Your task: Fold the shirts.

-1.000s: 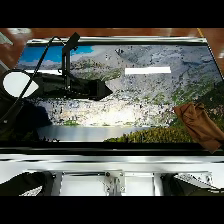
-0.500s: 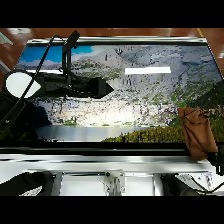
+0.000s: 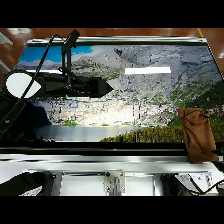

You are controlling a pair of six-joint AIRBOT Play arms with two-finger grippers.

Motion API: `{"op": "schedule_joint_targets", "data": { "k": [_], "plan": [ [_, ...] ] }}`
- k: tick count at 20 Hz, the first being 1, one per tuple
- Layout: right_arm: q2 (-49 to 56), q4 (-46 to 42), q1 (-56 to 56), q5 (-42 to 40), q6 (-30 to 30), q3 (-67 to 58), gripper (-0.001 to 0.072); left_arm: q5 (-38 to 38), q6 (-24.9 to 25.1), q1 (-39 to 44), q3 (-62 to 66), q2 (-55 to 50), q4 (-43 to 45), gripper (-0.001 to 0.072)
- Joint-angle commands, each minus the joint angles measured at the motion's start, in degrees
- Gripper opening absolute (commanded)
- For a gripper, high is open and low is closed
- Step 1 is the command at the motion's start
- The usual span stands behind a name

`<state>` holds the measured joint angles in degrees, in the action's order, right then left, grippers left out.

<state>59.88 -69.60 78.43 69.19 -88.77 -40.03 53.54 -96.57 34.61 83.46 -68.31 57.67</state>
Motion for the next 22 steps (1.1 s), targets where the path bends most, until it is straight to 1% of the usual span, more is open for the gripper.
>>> {"op": "schedule_joint_targets", "data": {
  "k": [1,2,3,4,5,6,7,8,9,10,11,12,13,14,16,17,22],
  "plan": [
    [-5.7,-5.4,0.0,-1.2,-2.9,-8.8,0.0539,-0.2,0.0,-0.2,0.0,0.0,4.7,0.0042],
    [-7.3,-3.5,-0.1,-4.6,-3.0,-12.2,0.0539,-0.4,0.0,-0.4,0.0,-0.2,7.3,0.0042],
    [-8.4,1.6,-0.1,-8.7,-2.9,-15.9,0.0538,-0.5,0.0,-0.8,0.0,-0.5,10.1,0.0041],
    [-8.9,8.5,-0.6,-12.6,-2.3,-18.8,0.0506,-0.6,0.0,-1.5,0.0,-0.9,13.0,0.0041],
    [-9.0,16.4,-3.1,-15.3,0.4,-21.3,0.0503,-0.5,-0.5,-2.2,0.0,-1.6,15.7,0.004],
    [-8.7,21.4,-7.5,-15.6,4.1,-22.6,0.0503,0.0,-0.6,-2.6,0.1,-2.5,19.9,0.0039],
    [-8.0,23.0,-14.9,-13.7,7.1,-23.1,0.0503,1.8,-0.9,-2.7,0.2,-3.8,25.1,0.0039],
    [-7.0,20.4,-23.3,-10.8,8.2,-23.1,0.0503,5.7,-2.2,-2.7,0.5,-5.8,30.5,0.0039],
    [-5.3,14.1,-33.9,-8.2,7.6,-23.1,0.0503,11.1,-3.0,-2.7,1.1,-8.1,34.9,0.0039],
    [-3.5,7.0,-43.9,-5.3,5.4,-23.0,0.0506,17.2,-4.2,-3.1,1.6,-10.7,38.4,0.0043],
    [-1.1,-1.2,-53.7,-1.2,2.9,-23.0,0.0591,22.7,-4.3,-4.2,1.5,-13.2,39.1,0.0161],
    [1.0,-8.4,-61.0,2.6,-1.0,-23.0,0.0679,27.0,-4.2,-5.7,1.5,-15.4,37.8,0.0493],
    [2.6,-12.2,-65.7,4.4,-4.6,-23.0,0.0679,28.7,-2.6,-7.0,1.4,-16.5,35.6,0.0489],
    [3.5,-12.7,-69.0,3.7,-6.0,-23.0,0.0679,27.5,-0.3,-8.0,1.4,-16.6,32.6,0.049],
    [3.8,-11.4,-73.3,1.1,-5.9,-23.0,0.0679,21.5,0.5,-9.6,1.4,-15.6,28.7,0.0491],
    [3.8,-11.8,-74.8,0.5,-5.9,-23.1,0.0679,20.3,0.5,-10.2,1.4,-15.5,28.7,0.0491],
    [3.8,-11.7,-76.7,0.7,-5.9,-23.1,0.0678,21.3,0.5,-11.9,1.4,-15.9,28.9,0.0491]
  ]
}}
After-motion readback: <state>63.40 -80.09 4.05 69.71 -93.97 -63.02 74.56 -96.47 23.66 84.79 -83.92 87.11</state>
